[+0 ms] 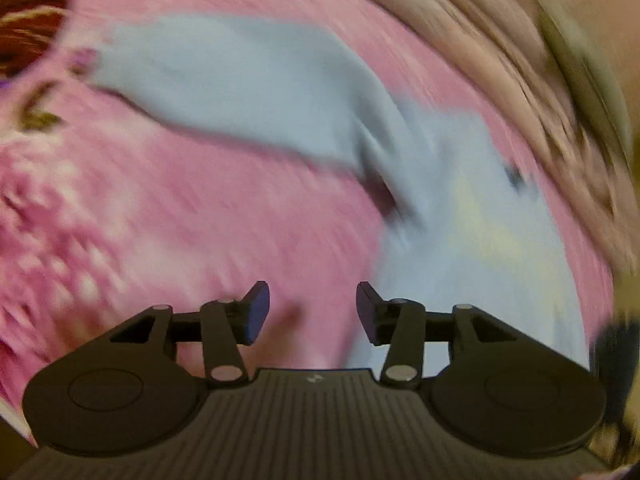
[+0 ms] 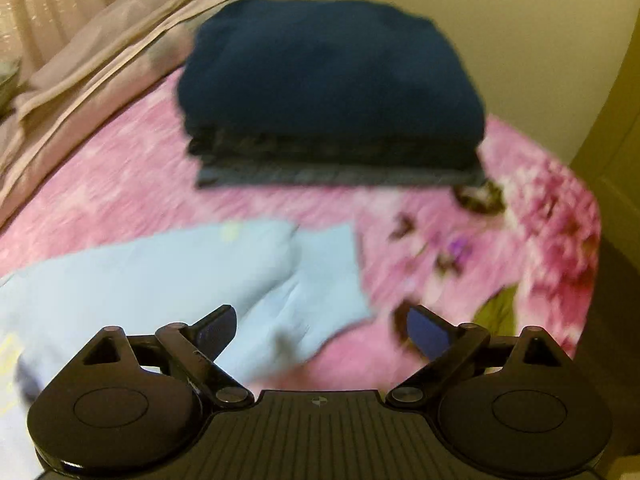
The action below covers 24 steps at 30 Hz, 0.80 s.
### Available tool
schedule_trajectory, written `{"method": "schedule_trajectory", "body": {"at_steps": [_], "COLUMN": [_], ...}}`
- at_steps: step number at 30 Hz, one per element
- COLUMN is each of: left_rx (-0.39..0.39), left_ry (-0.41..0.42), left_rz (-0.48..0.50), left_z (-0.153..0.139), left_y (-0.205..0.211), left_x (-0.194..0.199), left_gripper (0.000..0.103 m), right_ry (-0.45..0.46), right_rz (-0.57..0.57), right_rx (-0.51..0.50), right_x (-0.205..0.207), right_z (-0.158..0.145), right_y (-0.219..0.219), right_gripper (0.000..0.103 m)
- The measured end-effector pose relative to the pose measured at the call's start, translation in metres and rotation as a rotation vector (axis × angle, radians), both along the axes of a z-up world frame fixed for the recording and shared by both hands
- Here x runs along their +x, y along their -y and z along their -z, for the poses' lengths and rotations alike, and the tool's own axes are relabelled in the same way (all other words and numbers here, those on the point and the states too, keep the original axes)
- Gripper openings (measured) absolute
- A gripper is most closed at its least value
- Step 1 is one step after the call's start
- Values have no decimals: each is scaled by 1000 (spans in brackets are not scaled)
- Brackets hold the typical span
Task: Fold clothes
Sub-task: 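Grasp a sleeve cuff with the left gripper and straighten the sleeve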
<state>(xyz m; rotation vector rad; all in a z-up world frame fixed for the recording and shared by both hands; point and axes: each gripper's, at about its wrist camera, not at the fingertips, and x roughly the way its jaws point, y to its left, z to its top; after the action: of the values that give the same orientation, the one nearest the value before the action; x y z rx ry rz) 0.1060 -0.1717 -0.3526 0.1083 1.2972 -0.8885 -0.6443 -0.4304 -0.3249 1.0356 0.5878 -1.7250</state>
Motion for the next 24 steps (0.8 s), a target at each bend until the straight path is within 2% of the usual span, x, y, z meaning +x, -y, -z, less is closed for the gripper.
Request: {"method": "schedule_trajectory", "body": {"at_steps": [2, 6, 9, 12, 13, 15, 17, 20, 22, 24], "left_rx": [-5, 2, 7, 13, 14, -5, -40, -90, -41, 17], "left_ry": [13, 26, 35, 45, 52, 128, 224, 371, 460, 467], "left_rz": [-98, -242, -350, -458, -481, -420, -364, -349, -326, -315], "left_z": [5, 21, 34, 46, 49, 37, 20, -14, -20, -15], "left_y": [0, 3, 5, 7, 8, 10, 7, -20, -42, -51], "left_x": [24, 65, 96, 127, 135, 131, 124, 114, 109, 105], "left_gripper": [52, 53, 51, 41, 12, 5, 5, 4, 5, 8], "right_ry": [51, 136, 142, 141, 140, 140, 138, 134, 133, 143], "right_rz": [5, 14, -7, -22, -22, -20, -25, -58, -77, -85], "right_rx": [26, 73, 106, 130, 136, 144, 144, 139, 140, 148], "right_x": [16, 45, 68, 90, 94, 102, 107, 114, 118, 122], "right_z": [4, 14, 16, 22, 25, 29, 30, 31, 34, 38], "right_y": [-13, -29, -36, -38, -37, -35, -32, -29, -28, -29], "right_gripper": [95, 95, 95, 95, 95, 95, 95, 95, 95, 95]}}
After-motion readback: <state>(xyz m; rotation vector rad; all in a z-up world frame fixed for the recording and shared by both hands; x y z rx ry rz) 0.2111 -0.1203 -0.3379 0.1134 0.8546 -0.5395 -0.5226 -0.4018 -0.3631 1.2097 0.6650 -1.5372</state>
